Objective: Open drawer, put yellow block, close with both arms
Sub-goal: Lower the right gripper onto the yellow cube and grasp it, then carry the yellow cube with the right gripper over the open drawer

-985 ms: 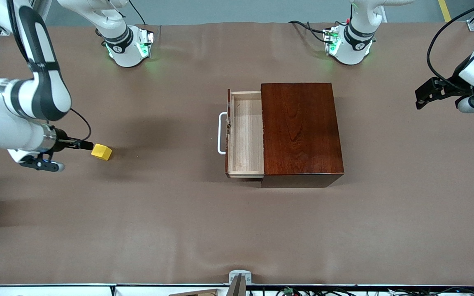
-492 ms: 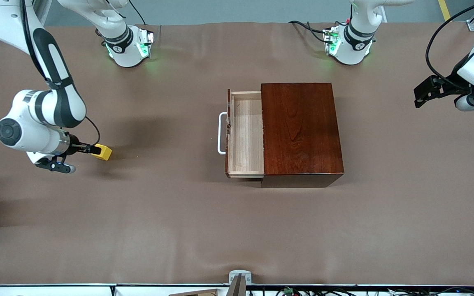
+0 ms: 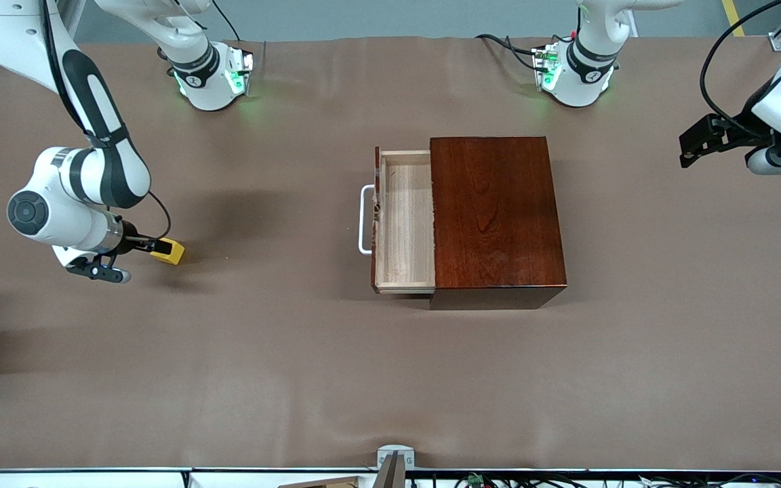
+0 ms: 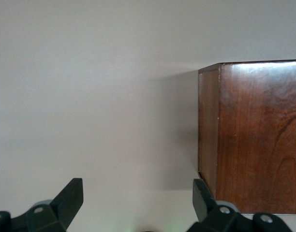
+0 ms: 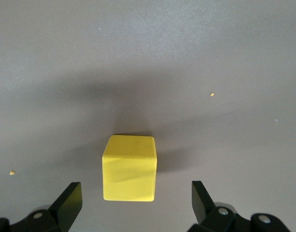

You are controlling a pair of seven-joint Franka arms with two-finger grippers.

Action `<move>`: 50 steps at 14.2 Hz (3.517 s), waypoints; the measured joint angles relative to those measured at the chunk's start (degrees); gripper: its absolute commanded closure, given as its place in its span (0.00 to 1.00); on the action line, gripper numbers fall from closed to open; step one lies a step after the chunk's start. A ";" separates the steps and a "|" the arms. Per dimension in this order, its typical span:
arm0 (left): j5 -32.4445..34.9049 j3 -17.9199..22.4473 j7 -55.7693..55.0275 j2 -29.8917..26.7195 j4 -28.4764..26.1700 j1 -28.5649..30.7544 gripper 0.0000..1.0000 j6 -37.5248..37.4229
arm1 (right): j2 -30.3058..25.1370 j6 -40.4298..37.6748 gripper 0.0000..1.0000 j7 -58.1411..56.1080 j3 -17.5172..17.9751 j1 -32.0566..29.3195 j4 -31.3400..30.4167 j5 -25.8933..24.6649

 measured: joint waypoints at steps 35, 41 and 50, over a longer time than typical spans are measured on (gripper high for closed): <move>-0.07 -0.07 -0.01 0.31 1.16 0.23 0.00 -1.40 | -10.12 -37.83 1.00 71.22 2.17 36.07 31.90 13.86; -0.07 -0.02 -0.01 0.31 1.16 0.26 0.00 -1.42 | -1.44 -25.59 1.00 87.89 2.17 43.11 32.80 15.40; -0.07 0.54 -0.01 0.11 1.61 0.35 0.00 -2.85 | 10.86 -17.44 1.00 106.46 2.16 47.61 41.57 17.44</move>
